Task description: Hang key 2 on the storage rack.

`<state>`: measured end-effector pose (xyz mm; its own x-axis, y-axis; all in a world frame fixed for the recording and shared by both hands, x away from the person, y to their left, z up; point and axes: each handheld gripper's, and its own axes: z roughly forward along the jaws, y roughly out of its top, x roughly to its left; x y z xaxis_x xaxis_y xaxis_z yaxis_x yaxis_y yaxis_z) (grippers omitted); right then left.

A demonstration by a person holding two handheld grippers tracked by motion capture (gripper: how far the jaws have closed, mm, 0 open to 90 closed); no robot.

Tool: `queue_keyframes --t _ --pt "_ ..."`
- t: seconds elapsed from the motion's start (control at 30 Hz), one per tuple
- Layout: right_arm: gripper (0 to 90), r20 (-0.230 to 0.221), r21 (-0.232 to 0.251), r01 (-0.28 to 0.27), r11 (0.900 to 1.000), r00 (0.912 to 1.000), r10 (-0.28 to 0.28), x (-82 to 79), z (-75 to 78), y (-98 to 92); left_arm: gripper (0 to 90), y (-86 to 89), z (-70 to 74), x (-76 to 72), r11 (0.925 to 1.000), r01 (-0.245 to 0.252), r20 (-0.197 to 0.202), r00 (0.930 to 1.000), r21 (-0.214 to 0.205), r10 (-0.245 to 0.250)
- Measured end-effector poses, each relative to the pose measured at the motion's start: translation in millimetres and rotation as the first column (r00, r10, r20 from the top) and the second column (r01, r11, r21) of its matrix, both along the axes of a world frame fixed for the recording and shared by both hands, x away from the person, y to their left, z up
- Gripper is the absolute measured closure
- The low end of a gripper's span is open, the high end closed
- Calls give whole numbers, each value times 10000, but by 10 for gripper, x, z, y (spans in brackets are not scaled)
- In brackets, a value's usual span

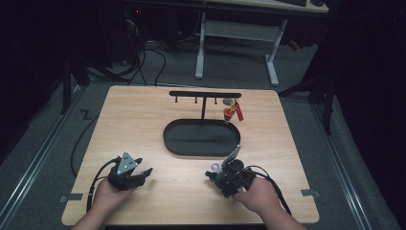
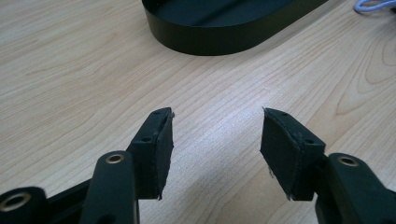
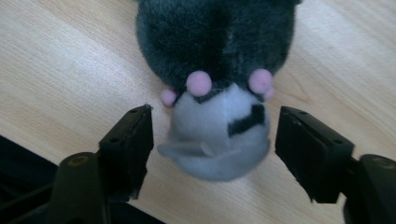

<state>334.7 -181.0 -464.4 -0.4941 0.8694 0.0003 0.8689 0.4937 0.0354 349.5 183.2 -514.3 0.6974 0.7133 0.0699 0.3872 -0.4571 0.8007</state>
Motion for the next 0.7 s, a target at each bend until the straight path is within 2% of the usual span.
queue_keyframes --t 0.13,0.2,0.27,0.3,0.47,0.5,0.57,0.7 --pt "363 -135 -74 65 10000 9999 -66 15 -85 20 437 2 -3 3 10000 11 -11 10000 -10 -11" --pt "429 -158 -57 218 9997 9996 -219 20 -107 21 437 5 -3 5 10000 10 -11 10000 -13 -10" --pt "446 -129 -45 127 9999 9998 -128 27 -109 14 437 7 -3 5 10000 3 -17 10000 -36 -3" --pt "460 -156 -10 279 9996 9995 -279 29 -98 15 437 8 -3 6 10000 2 -17 10000 -43 -2" --pt "475 41 102 144 9998 9999 -145 43 9 1 437 11 -5 10 10000 12 -43 10000 -28 -13" --pt "477 194 238 173 9996 9997 -178 57 100 -16 437 6 -7 9 10000 14 -27 10000 -32 -14" --pt "478 258 271 320 9991 9991 -327 63 166 -22 437 2 -7 7 10000 24 -14 10000 -2 -24" --pt "477 476 319 236 9992 9986 -251 102 341 -50 437 -2 -8 7 10000 37 -18 10000 7 -37"
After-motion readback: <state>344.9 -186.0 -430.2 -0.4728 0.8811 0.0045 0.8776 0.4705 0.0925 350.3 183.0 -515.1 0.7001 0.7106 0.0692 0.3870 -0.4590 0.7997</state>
